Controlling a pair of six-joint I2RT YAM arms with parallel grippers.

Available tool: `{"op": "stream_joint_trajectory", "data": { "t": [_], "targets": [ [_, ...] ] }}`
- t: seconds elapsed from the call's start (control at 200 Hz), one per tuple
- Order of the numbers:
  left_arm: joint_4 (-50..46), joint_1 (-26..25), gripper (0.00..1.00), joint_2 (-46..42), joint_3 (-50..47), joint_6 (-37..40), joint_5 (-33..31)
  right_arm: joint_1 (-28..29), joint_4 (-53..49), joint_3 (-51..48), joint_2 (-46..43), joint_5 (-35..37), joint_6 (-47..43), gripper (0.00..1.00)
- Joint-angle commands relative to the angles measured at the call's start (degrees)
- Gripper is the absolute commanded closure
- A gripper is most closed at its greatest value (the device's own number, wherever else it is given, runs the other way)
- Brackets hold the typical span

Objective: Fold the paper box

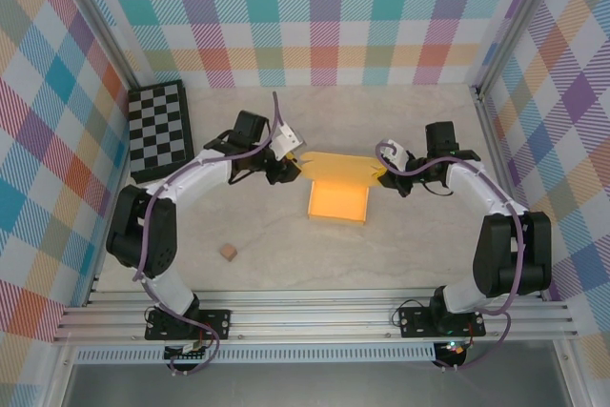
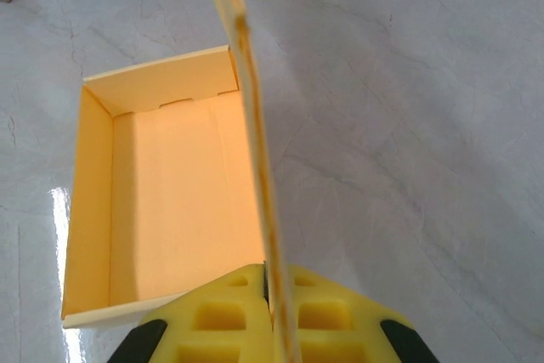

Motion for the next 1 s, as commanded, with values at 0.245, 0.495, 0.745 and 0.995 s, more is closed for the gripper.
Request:
{"op": "stream_joint_trajectory", "data": {
  "t": [0.245, 0.495, 0.745, 0.995],
  "targets": [
    [0.94, -2.55, 0.69, 3.6, 4.07, -1.98, 2.21, -0.14, -1.45, 2.19, -0.36, -3.53, -1.23, 1.0],
    [1.98, -4.55, 0.99, 4.51, 5.33, -6.51, 1.56, 0.16, 5.13, 1.86, 0.06, -0.4, 7.92, 0.97],
    [12.73, -4.82, 1.0, 4.56, 4.86, -20.62, -11.19, 3.4, 13.0, 7.15, 5.08, 13.5, 31.66, 1.0],
    [17.52, -7.04, 1.0, 7.75, 7.96, -42.73, -20.1, 5.63, 22.18, 8.86, 8.85, 26.58, 61.6, 1.0]
  ]
}}
